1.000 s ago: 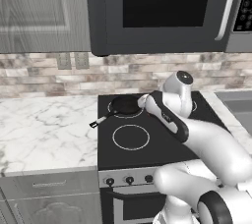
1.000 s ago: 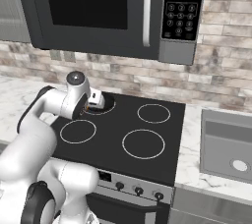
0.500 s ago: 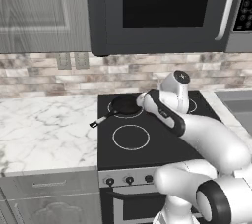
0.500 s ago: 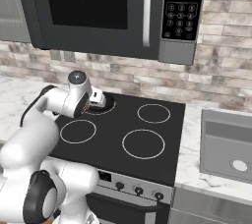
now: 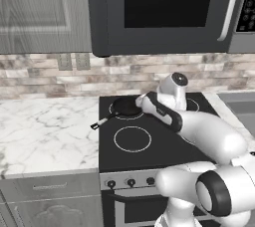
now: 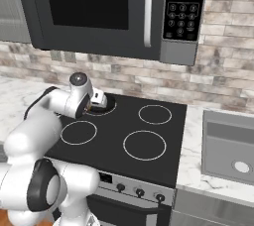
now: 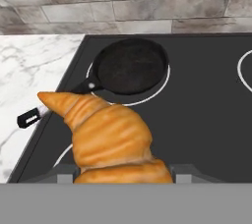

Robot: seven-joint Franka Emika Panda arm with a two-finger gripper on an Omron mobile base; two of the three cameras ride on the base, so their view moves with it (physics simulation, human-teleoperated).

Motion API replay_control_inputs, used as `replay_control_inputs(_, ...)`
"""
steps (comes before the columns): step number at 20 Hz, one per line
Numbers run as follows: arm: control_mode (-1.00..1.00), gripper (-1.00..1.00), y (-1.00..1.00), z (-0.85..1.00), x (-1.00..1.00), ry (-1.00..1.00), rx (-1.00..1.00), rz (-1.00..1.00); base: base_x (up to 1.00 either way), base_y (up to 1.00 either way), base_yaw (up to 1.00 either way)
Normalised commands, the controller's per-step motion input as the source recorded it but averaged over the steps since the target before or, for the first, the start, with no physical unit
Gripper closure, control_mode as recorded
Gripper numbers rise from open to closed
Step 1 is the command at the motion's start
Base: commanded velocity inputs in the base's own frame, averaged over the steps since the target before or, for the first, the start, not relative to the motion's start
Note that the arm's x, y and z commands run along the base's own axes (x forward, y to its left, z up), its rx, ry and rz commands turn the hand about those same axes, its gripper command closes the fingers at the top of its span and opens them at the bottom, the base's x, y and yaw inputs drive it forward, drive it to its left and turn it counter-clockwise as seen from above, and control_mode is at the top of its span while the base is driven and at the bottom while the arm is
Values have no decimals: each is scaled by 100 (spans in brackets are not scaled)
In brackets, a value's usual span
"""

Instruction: Pick the croissant and place it on the pan. Then turn on the stove to warm the croissant.

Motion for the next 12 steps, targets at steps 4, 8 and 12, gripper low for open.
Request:
replay_control_inputs(4,-100,100,3,-10,19,-2,0,-1,0,0,0)
replay_control_inputs(8,-100,100,0,-7,18,-1,0,-1,0,0,0)
replay_control_inputs(12,-100,100,0,-5,21,0,0,-2,0,0,0)
